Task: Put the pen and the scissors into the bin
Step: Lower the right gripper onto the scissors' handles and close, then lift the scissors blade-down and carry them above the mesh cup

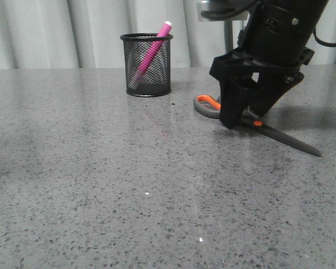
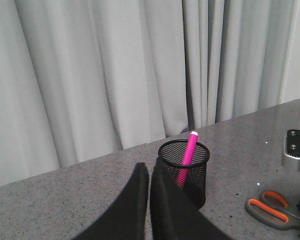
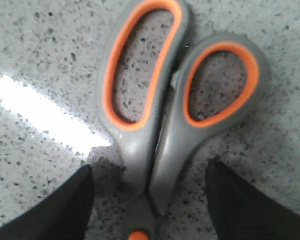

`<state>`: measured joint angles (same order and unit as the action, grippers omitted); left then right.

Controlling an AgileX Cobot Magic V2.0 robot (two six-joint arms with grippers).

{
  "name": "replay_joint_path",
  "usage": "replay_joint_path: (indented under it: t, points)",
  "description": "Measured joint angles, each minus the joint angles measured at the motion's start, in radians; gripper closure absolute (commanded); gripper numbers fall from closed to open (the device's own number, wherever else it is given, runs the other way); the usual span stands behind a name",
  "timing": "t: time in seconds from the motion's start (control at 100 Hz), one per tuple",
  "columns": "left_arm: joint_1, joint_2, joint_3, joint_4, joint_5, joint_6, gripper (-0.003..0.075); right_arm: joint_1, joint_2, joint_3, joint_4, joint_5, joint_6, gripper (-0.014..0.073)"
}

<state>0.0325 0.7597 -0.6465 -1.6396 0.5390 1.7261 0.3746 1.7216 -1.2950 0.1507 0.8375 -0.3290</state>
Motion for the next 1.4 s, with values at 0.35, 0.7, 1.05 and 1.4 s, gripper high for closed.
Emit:
replay_joint_path:
  t: [0.35, 0.7, 1.05, 1.4]
  points:
    - [0.0, 0.0, 0.0, -0.004, 0.0, 0.0, 0.0739, -0.001, 0.01, -0.009, -0.003, 0.0, -0.005, 0.0669]
    - [0.0, 0.0, 0.0, -0.004, -0.002, 0.0, 0.0739, -0.001, -0.058, 0.02, 0.014, -0.021, 0.001, 0.0664]
    - [0.0, 0.0, 0.0, -0.008, -0.003, 0.0, 0.0739, 0.015, -0.407, 0.291, 0.14, -0.571, 0.002, 0.0665]
    - [0.0, 0.0, 0.0, -0.015, -0.009, 0.0, 0.0739, 0.161, -0.265, 0.222, 0.153, -1.119, 0.003, 0.0665]
